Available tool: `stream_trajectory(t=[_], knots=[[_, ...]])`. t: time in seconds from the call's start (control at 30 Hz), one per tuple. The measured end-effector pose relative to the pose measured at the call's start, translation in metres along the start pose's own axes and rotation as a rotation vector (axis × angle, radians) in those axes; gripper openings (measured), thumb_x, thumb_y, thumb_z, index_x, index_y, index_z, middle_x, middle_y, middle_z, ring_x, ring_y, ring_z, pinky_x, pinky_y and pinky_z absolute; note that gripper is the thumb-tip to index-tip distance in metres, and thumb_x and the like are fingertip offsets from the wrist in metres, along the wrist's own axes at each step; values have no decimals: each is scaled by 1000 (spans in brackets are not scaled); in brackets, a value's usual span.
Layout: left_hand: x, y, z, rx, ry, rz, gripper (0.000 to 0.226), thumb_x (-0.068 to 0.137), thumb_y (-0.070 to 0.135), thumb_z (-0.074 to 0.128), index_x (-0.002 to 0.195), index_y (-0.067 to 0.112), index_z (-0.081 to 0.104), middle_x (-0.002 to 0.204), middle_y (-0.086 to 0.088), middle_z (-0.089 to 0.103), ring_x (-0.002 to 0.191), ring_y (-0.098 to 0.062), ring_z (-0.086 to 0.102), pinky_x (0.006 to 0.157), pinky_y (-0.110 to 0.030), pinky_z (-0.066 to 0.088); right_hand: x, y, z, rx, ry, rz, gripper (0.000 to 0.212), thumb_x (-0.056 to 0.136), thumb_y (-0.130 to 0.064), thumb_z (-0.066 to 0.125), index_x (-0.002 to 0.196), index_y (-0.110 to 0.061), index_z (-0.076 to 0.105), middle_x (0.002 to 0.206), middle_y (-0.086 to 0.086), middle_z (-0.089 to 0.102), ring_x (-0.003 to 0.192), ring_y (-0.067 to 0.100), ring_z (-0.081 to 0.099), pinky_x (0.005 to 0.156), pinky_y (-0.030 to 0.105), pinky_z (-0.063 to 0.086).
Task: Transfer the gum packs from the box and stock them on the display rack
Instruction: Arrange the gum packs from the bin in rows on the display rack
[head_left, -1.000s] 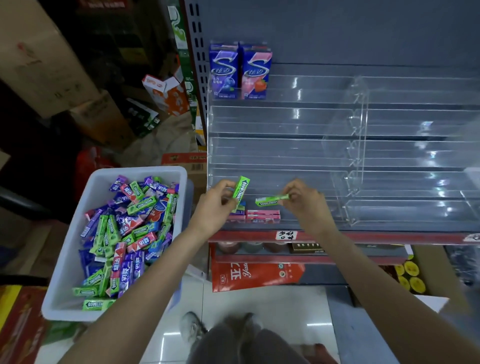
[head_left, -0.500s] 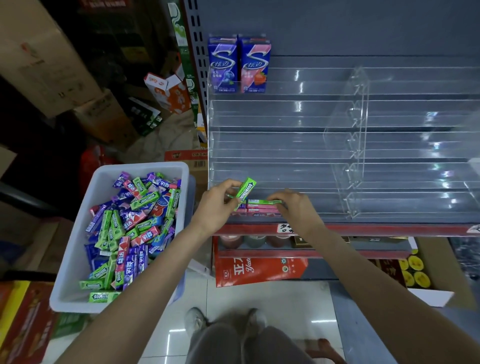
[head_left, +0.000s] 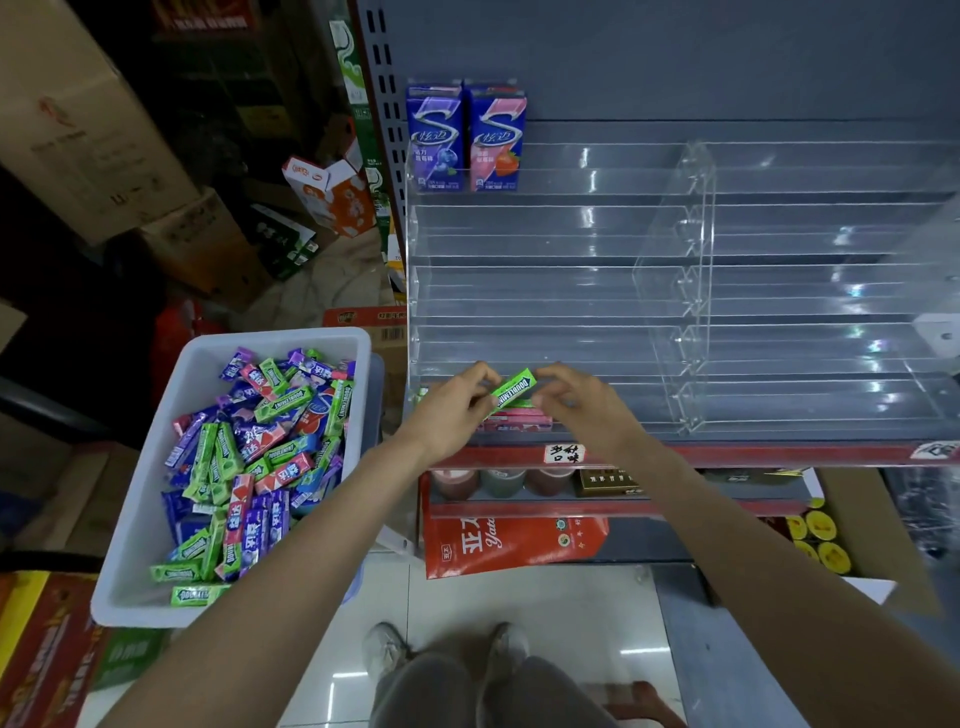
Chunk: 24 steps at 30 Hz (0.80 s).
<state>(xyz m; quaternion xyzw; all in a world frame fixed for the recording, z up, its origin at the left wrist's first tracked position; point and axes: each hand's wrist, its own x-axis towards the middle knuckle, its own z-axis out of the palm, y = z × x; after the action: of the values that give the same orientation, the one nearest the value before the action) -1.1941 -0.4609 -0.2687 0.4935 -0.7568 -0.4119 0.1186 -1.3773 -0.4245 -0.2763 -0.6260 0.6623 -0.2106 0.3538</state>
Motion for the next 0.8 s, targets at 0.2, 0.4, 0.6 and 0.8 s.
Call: stream_trajectory(t=[0.2,0.4,0.6,0.8], knots=[[5,4,3,66,-35,19,13,97,17,50,108,20,55,109,-3,68,94,-21,63,85,-39,50,-2,5,3,117,61,-34,18,92,-22,59,108,-14,58,98,8,71,85,26,67,79,46,54],[7,5,2,311,-45,0,35,91,37,58,123,23,53,111,-1,60,107,-18,52,88,-36,46,0,12,-1,257,99,22,3,90,-18,61,89,-16,58,87,7,67,86,29,63,83,48,49],[11,8,4,534,-62,100,46,92,35,56,135,24,48,132,3,52,121,-17,40,98,-33,35,-6,20,-25,196,364,25,12,88,-13,62,99,-16,65,89,-4,67,78,7,61,65,9,45],[12,7,4,536,-88,105,45,93,36,54,136,25,49,129,3,51,119,-17,40,99,-34,35,-9,23,-22,-173,480,-147,14,82,-8,69,96,-7,65,92,6,67,77,16,64,66,28,57]])
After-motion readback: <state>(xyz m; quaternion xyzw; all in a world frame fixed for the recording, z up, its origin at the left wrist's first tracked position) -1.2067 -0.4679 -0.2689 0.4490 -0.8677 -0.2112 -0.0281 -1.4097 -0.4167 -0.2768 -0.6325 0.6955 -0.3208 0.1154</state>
